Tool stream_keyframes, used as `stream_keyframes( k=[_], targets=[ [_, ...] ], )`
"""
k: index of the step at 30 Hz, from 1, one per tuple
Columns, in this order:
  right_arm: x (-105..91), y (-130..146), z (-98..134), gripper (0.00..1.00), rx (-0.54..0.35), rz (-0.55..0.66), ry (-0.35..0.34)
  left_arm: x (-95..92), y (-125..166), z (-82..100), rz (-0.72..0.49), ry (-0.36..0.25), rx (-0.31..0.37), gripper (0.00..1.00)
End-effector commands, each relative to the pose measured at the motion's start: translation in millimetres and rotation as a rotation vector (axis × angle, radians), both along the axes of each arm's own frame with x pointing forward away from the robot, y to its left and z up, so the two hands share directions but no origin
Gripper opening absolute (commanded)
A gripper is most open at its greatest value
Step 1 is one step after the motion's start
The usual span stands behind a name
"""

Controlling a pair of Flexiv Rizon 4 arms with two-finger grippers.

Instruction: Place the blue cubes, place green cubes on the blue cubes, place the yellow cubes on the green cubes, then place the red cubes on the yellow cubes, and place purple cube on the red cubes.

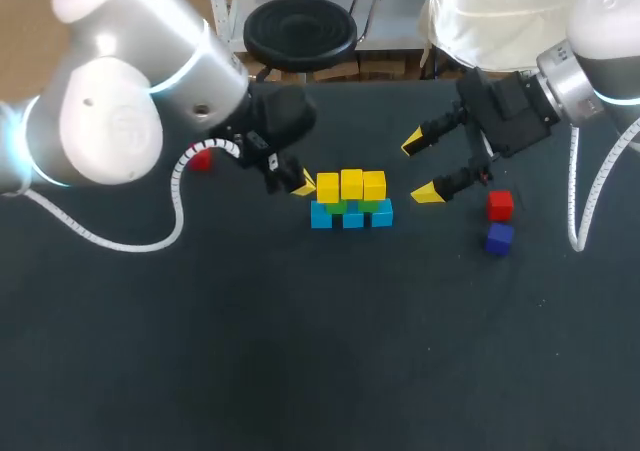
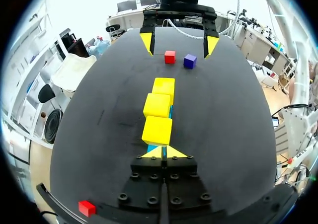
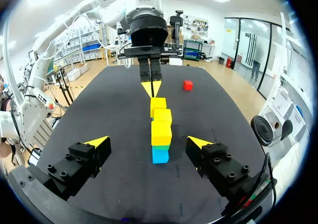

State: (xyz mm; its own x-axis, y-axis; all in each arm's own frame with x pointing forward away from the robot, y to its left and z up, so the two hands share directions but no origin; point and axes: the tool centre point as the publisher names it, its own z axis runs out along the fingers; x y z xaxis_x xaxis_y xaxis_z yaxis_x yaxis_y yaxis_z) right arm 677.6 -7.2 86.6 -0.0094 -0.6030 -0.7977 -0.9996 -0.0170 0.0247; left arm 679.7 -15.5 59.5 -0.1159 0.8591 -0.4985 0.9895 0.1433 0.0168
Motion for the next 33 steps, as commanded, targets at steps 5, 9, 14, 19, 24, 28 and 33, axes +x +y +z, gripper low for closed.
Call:
stream_keyframes(
  k=[5, 9, 14, 19, 24, 28, 33],
  targets=[
    [-0.6, 0, 0, 1.00, 0.002, 0.000, -0.001, 3.1, -4, -1.8, 0.005, 0.014, 0.018, 0.00],
    [-0.6, 0, 0, 1.00, 0.002, 0.000, -0.001, 3.0, -6, -1.5, 0.007, 0.017, 0.018, 0.00],
    [-0.6, 0, 0, 1.00, 0.002, 0.000, -0.001, 3.6, -6, -1.3, 0.011, 0.018, 0.021, 0.00],
    [-0.6, 0, 0, 1.00, 0.002, 0.000, -0.001, 5.6, -4, 0.6, 0.015, 0.011, 0.023, 0.00],
    [-0.6, 0, 0, 1.00, 0.002, 0.000, -0.001, 8.3, 0, 1.7, 0.005, 0.004, 0.024, 0.00],
    [-0.6, 0, 0, 1.00, 0.002, 0.000, -0.001, 10.3, 0, 1.7, 0.003, -0.001, 0.030, 0.00],
    [-0.6, 0, 0, 1.00, 0.002, 0.000, -0.001, 13.5, -1, 0.3, 0.001, -0.006, 0.039, 0.00]
  ],
)
